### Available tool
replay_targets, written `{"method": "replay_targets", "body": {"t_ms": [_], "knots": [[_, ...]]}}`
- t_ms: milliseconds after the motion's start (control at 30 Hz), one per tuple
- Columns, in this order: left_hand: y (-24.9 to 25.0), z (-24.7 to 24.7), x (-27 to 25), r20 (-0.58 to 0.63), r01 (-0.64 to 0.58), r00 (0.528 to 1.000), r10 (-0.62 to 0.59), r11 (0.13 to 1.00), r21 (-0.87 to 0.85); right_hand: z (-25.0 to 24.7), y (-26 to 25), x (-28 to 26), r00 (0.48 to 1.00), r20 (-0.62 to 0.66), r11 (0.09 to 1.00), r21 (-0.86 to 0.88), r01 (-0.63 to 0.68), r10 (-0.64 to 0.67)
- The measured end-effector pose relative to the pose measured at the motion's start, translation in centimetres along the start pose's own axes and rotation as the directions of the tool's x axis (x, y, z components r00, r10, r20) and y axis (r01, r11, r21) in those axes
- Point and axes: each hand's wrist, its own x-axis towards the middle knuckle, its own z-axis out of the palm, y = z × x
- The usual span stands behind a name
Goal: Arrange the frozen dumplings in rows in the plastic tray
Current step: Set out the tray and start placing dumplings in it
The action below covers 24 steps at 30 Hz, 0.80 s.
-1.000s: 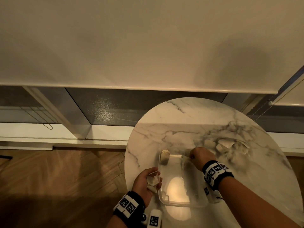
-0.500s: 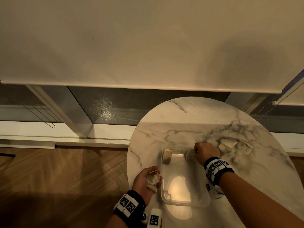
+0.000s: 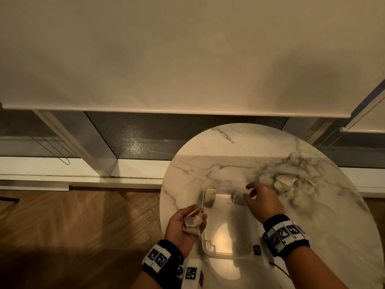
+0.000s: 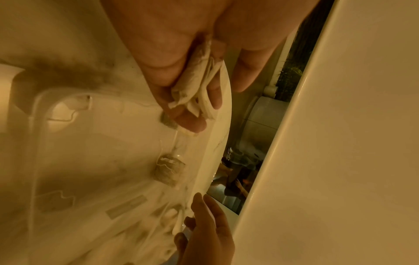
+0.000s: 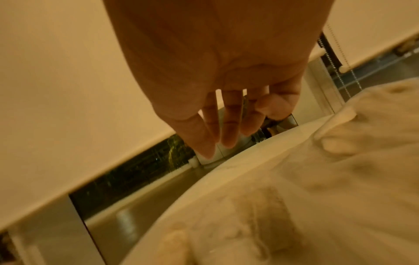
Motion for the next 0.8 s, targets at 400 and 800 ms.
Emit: {"method": "replay_targets", "body": {"t_ms": [400,800], "knots": [[-1.4,2.5,-0.9,0.151,-0.002,0.989,0.008,0.999,-0.039,0.6,-4.4,-7.7,0.816,0.067,0.819,0.051,0.571,-0.574],[-2.0,2.3,-1.0,0.183,-0.003,0.983,0.003,1.0,-0.001,0.3,-4.7,-6.8,0.839,-0.003,0.823,0.19,0.535,-0.544]]}}
